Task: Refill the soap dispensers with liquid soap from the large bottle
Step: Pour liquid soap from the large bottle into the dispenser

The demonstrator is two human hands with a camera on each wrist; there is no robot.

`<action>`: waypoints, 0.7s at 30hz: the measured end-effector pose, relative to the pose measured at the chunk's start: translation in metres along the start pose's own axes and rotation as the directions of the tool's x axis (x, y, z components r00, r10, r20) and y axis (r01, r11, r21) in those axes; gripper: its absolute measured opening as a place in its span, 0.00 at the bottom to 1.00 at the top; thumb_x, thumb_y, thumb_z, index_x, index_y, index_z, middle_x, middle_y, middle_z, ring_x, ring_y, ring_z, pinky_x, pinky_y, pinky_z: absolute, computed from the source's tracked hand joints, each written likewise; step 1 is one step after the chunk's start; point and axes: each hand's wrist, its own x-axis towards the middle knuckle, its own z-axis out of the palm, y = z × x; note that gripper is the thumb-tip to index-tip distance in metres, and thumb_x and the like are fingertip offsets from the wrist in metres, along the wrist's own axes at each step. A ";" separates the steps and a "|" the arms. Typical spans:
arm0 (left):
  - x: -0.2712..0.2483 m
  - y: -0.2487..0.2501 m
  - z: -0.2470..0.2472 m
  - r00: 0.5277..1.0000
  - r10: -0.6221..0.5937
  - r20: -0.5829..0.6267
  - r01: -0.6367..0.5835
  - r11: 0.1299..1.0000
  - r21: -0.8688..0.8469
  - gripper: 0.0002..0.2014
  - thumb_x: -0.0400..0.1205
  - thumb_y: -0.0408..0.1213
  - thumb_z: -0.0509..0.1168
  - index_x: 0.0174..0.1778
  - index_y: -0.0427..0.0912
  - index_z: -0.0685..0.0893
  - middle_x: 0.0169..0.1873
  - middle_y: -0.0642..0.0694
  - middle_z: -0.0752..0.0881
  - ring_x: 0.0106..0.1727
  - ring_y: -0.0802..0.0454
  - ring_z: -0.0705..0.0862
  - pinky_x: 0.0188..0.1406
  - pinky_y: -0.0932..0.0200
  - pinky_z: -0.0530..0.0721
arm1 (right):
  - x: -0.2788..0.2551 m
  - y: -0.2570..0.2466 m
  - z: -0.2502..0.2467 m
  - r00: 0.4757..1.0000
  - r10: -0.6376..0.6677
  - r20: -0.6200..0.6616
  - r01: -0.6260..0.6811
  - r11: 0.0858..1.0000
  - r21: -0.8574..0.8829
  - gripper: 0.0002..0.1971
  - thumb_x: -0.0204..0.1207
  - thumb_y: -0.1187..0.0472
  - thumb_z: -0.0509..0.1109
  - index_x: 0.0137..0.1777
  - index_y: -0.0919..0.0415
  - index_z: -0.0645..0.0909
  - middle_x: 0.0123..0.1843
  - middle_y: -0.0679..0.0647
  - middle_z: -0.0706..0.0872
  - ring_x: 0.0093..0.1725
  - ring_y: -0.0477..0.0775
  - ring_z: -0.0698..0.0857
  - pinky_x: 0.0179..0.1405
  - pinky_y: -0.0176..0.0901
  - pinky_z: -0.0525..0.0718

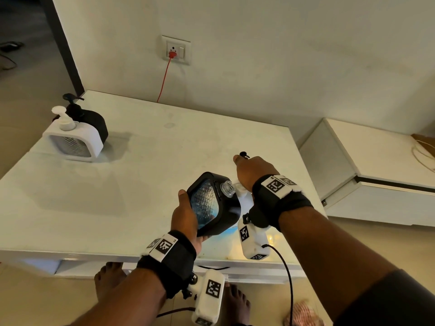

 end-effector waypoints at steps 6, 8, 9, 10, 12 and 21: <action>-0.002 0.001 -0.001 1.000 0.007 0.015 -0.007 1.000 -0.005 0.24 0.91 0.64 0.50 0.64 0.52 0.83 0.62 0.38 0.88 0.61 0.35 0.87 0.64 0.34 0.87 | -0.005 0.000 -0.003 0.999 -0.009 0.044 0.009 1.000 0.011 0.35 0.81 0.29 0.51 0.63 0.61 0.81 0.65 0.60 0.84 0.56 0.61 0.82 0.58 0.48 0.75; -0.002 0.003 -0.001 1.000 0.015 0.005 -0.015 1.000 -0.012 0.22 0.91 0.63 0.51 0.56 0.53 0.84 0.58 0.40 0.88 0.58 0.36 0.87 0.66 0.33 0.86 | -0.009 -0.003 -0.011 0.994 -0.034 0.109 0.030 0.999 0.043 0.39 0.80 0.26 0.47 0.51 0.63 0.82 0.56 0.61 0.85 0.51 0.60 0.82 0.58 0.48 0.77; -0.002 0.003 0.000 1.000 0.015 0.007 -0.015 1.000 -0.017 0.22 0.91 0.63 0.51 0.54 0.53 0.84 0.56 0.40 0.89 0.58 0.36 0.87 0.66 0.33 0.86 | -0.010 -0.005 -0.014 0.990 -0.050 0.133 0.043 0.997 0.056 0.42 0.80 0.26 0.45 0.54 0.65 0.83 0.53 0.62 0.85 0.48 0.60 0.82 0.58 0.49 0.77; -0.002 0.003 0.000 1.000 0.014 0.010 -0.014 1.000 -0.017 0.22 0.91 0.63 0.51 0.53 0.53 0.84 0.55 0.41 0.89 0.58 0.36 0.88 0.65 0.34 0.86 | -0.010 -0.007 -0.014 0.988 -0.064 0.141 0.056 0.997 0.060 0.44 0.80 0.26 0.44 0.61 0.66 0.83 0.54 0.63 0.86 0.46 0.59 0.81 0.57 0.49 0.76; -0.002 0.003 0.001 1.000 0.013 0.011 -0.013 1.000 -0.008 0.22 0.91 0.63 0.51 0.52 0.53 0.83 0.53 0.41 0.88 0.57 0.36 0.87 0.62 0.36 0.87 | -0.007 -0.008 -0.011 0.989 -0.067 0.135 0.061 0.997 0.047 0.45 0.80 0.25 0.43 0.63 0.64 0.84 0.57 0.64 0.86 0.46 0.59 0.80 0.56 0.50 0.75; -0.002 -0.002 0.001 1.000 0.027 0.005 -0.027 1.000 0.014 0.22 0.91 0.63 0.51 0.56 0.52 0.83 0.55 0.39 0.88 0.58 0.36 0.87 0.61 0.38 0.87 | 0.011 0.001 0.006 0.999 -0.041 0.025 0.042 0.998 -0.048 0.30 0.85 0.39 0.47 0.78 0.52 0.73 0.71 0.59 0.80 0.65 0.63 0.80 0.55 0.48 0.72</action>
